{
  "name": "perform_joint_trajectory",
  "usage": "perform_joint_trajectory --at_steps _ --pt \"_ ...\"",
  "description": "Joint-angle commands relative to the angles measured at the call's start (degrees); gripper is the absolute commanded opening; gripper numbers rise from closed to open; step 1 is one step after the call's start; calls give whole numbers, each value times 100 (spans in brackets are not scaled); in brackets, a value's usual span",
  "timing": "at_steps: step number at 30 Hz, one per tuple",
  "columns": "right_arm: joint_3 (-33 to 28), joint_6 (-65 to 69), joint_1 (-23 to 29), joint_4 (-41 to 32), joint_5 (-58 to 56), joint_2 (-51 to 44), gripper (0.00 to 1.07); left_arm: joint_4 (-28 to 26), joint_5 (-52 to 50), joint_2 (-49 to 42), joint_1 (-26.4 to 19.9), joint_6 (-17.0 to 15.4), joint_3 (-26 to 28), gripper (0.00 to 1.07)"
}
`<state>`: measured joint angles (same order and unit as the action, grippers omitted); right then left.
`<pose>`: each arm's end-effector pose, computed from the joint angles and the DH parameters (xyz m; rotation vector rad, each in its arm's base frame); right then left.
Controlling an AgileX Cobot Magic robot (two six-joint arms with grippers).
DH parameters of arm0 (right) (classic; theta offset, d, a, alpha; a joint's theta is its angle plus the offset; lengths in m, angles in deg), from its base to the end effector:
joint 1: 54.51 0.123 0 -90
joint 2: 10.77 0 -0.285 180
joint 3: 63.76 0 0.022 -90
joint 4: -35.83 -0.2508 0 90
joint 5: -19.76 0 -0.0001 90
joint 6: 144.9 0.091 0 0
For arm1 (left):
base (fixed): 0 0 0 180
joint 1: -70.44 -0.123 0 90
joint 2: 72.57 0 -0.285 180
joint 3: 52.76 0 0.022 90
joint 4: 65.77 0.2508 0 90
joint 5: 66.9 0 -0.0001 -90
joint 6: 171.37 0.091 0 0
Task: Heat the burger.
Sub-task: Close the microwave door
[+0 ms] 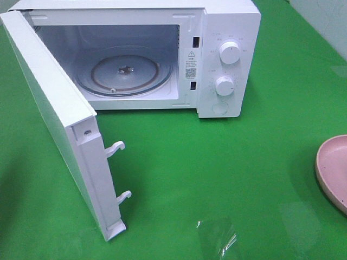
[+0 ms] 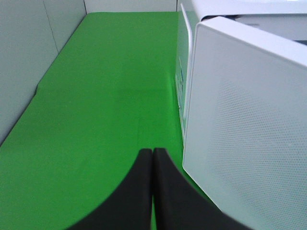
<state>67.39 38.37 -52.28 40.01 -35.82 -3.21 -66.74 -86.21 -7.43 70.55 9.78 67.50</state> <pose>-0.0013 -0.0055 0.2836 0.0171 1.9526 -0.0227 0.1861 0.0002 0.2317 0.0016 1.8426 0.0067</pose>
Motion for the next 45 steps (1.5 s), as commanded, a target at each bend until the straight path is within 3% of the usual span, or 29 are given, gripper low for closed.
perform_joint_trajectory --at_steps 1,6,7,10,14,16,22,32,39,45 --pt "-17 -23 -29 -29 52 -155 73 52 -1387 372 -6 -46 -309 0" --pt "-17 -23 -29 -29 52 -155 73 447 -2246 951 -6 -201 -447 0" --pt "-17 -23 -29 -29 52 -155 73 739 -2544 1238 -6 -458 -447 0" --pt "-17 -11 -29 -29 52 -155 73 1163 -2922 1707 -6 -779 -447 0" --pt "-17 -11 -29 -29 52 -155 73 1662 -3398 2217 -6 -831 -430 0" --pt "-17 -11 -29 -29 52 -155 73 1765 -3455 2338 -6 -854 -395 0" --pt "-17 -17 -29 -29 52 -155 73 2441 -3443 2934 -6 -1415 97 0" --pt "-17 -17 -29 -29 52 -155 73 2475 -3438 3329 252 -1421 332 0" --pt "-17 -34 -29 -29 52 -155 73 1805 -3415 3701 917 -1255 544 0" --pt "-17 -34 -29 -29 52 -155 73 1656 -3409 3965 1329 -1255 768 0"
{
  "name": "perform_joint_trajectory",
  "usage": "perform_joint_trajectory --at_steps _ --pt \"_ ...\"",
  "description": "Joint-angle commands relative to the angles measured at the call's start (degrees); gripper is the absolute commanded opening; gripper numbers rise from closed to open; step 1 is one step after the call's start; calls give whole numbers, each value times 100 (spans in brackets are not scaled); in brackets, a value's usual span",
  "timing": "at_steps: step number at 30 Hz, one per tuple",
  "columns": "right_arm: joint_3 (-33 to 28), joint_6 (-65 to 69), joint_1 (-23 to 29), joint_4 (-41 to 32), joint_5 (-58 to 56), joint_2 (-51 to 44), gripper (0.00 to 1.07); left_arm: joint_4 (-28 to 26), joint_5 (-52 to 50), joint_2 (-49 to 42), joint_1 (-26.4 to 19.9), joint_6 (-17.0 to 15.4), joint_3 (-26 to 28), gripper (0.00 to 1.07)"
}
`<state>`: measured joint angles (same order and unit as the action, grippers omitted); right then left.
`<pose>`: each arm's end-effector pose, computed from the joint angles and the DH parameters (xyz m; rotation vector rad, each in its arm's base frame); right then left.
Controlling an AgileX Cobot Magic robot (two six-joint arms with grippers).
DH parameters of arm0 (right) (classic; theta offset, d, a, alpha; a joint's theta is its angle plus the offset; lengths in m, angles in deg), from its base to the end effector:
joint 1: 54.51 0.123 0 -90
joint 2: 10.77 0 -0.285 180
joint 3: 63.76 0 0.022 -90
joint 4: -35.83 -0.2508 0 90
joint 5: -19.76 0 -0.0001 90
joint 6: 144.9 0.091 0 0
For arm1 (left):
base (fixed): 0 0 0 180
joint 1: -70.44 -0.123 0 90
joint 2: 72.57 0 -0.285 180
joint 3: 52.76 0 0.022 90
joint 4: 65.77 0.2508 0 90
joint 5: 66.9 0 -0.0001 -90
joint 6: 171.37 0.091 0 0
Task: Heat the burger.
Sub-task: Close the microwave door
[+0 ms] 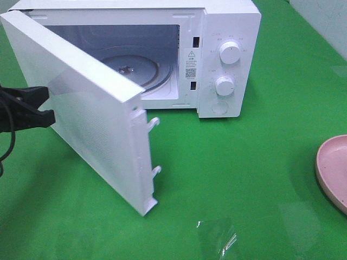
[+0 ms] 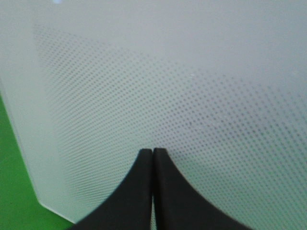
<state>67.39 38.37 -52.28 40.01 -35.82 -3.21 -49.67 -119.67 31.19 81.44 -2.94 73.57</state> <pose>-0.0013 -0.0055 0.2836 0.0171 1.9526 -0.0227 0.2610 -0.0712 0.1525 0.3061 1.8288 -0.3595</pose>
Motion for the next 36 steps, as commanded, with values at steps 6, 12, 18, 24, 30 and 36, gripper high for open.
perform_joint_trajectory --at_steps 6,12,18,24,30,36 --pt "-17 -34 -29 -29 52 -155 73 -241 -29 286 613 17 441 0" --pt "-17 -34 -29 -29 52 -155 73 -831 390 424 1106 241 882 0" --pt "-17 -34 -29 -29 52 -155 73 -1490 728 670 1587 619 1381 0" --pt "-17 -23 -29 -29 52 -155 73 -1908 1169 991 1971 665 2045 0" --pt "-17 -23 -29 -29 52 -155 73 -2189 1324 1232 2154 773 2510 0" --pt "-17 -23 -29 -29 52 -155 73 -2246 1621 1547 2338 791 3174 0"
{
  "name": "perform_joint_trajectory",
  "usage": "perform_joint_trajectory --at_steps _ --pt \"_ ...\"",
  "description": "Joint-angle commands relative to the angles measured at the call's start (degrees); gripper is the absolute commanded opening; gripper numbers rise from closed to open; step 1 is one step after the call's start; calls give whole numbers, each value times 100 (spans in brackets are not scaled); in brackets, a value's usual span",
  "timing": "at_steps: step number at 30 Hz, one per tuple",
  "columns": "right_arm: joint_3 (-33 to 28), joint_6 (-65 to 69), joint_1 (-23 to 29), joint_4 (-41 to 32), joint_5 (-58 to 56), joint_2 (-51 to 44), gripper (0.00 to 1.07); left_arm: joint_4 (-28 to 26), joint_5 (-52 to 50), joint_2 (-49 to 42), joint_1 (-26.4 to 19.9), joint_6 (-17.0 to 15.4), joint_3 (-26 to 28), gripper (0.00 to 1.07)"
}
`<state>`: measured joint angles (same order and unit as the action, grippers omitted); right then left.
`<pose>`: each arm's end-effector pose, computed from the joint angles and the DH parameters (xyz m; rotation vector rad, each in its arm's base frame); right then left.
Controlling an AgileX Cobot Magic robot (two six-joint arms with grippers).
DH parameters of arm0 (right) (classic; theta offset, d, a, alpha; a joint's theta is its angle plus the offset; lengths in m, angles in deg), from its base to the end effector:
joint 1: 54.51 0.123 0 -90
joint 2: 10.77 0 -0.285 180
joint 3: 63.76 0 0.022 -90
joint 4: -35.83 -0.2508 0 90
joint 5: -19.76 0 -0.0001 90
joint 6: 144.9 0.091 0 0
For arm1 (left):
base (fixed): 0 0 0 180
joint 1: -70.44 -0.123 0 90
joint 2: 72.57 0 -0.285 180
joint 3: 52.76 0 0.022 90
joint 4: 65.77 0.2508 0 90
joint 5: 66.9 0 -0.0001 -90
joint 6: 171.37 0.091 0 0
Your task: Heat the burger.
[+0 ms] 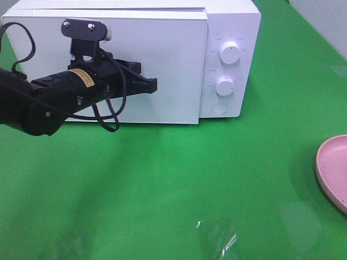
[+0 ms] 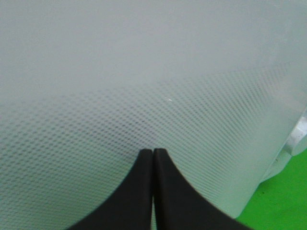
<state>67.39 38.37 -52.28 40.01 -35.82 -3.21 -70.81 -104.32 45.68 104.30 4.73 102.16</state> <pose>-0.0013 -0.0055 0.2836 0.0171 1.9526 -0.0227 0.3263 -0.2131 0.1609 0.3842 1.8350 -0.4566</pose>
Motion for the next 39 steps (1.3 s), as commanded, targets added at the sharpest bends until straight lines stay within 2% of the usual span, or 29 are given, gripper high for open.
perform_joint_trajectory --at_steps 1,5,10,15,16,19,22,25,27,32,33,34,35,36,37,38,39 --pt "-17 -23 -29 -29 52 -155 73 -132 86 97 52 23 315 0" --pt "-17 -17 -29 -29 52 -155 73 -149 384 327 86 17 814 0" --pt "-17 -17 -29 -29 52 -155 73 -149 401 435 86 17 1100 0" --pt "-17 -29 -29 -29 52 -155 73 -264 584 550 63 338 1427 0" --pt "-17 -34 -29 -29 52 -155 73 -441 670 602 40 527 1536 0" --pt "-17 -34 -29 -29 52 -155 73 -630 676 607 40 630 1547 0" --pt "-17 -34 -29 -29 52 -155 73 -602 831 550 92 630 1541 0" --pt "-17 -34 -29 -29 52 -155 73 -590 1232 464 235 630 1541 0" --pt "-17 -34 -29 -29 52 -155 73 -590 1948 344 464 630 1541 0" --pt "-17 -34 -29 -29 52 -155 73 -573 2618 246 642 630 1541 0" --pt "-17 -34 -29 -29 52 -155 73 -498 3037 172 716 636 1541 4" --pt "-17 -34 -29 -29 52 -155 73 -338 3403 92 796 682 1541 18" --pt "-17 -34 -29 -29 52 -155 73 -338 3403 92 796 682 1541 18" --pt "-17 -34 -29 -29 52 -155 73 -269 3741 17 882 745 1541 43" --pt "-17 -34 -29 -29 52 -155 73 -269 3741 17 882 745 1541 43" --pt "-17 -34 -29 -29 52 -155 73 -275 3902 -11 922 739 1541 60" --pt "-17 -34 -29 -29 52 -155 73 -275 3902 -11 922 739 1541 60"
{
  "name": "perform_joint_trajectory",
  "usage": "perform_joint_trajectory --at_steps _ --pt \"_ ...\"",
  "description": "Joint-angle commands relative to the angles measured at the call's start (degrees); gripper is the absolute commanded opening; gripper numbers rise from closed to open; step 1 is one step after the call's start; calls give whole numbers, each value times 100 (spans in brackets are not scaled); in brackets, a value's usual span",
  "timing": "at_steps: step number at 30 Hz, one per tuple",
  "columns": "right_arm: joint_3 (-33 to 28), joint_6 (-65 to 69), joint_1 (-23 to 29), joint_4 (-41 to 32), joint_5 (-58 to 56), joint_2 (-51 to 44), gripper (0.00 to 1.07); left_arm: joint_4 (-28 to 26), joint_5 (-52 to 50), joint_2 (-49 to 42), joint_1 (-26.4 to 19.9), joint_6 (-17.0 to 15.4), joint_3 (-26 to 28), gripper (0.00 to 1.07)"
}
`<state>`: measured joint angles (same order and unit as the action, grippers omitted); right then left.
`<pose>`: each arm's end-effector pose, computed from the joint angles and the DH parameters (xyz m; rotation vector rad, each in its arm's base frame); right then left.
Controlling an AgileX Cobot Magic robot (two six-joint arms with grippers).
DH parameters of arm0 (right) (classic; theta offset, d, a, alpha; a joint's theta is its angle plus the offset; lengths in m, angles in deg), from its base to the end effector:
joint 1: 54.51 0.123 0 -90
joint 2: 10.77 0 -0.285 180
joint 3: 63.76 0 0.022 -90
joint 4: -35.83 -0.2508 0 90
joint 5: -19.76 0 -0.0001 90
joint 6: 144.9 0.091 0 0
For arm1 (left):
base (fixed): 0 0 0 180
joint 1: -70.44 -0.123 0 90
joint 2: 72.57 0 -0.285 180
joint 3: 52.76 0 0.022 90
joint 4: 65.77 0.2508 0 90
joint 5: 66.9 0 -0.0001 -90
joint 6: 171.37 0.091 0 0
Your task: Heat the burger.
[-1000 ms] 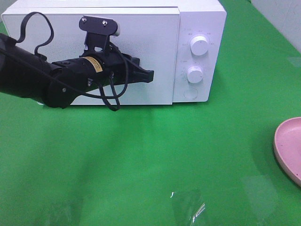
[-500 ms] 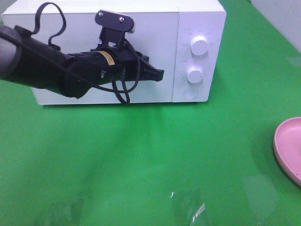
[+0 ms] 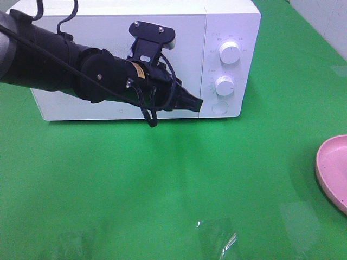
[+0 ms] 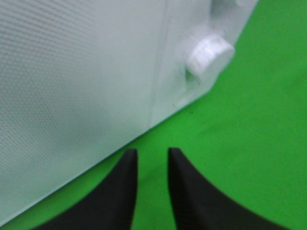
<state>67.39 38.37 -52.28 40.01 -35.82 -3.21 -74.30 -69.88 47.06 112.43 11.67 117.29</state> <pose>-0.0013 -0.0055 0.2836 0.0171 1.9526 -0.0227 0.3135 -0.2813 0.1735 0.6999 2.1356 -0.4467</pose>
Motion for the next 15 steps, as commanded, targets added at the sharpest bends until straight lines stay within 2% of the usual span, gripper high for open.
perform_joint_trajectory --at_steps 1,2,3,4,9,11,12,13,15 --pt "-17 -34 -29 -29 52 -155 73 40 819 -218 178 40 29 92" --pt "-17 -34 -29 -29 52 -155 73 40 819 -218 178 40 29 92" --pt "-17 -34 -29 -29 52 -155 73 23 1255 -304 229 29 29 101" --pt "-17 -29 -29 -29 52 -155 73 23 1719 -435 264 29 29 99" --pt "-17 -29 -29 -29 52 -155 73 -86 2464 -647 269 29 29 99" --pt "-17 -29 -29 -29 52 -155 73 -120 3455 -963 269 40 29 99" --pt "-17 -29 -29 -29 52 -155 73 -120 3455 -963 269 40 29 99" --pt "-17 -29 -29 -29 52 -155 73 -120 4102 -1140 269 46 29 99" --pt "-17 -29 -29 -29 52 -155 73 -97 4383 -1238 269 92 29 99"
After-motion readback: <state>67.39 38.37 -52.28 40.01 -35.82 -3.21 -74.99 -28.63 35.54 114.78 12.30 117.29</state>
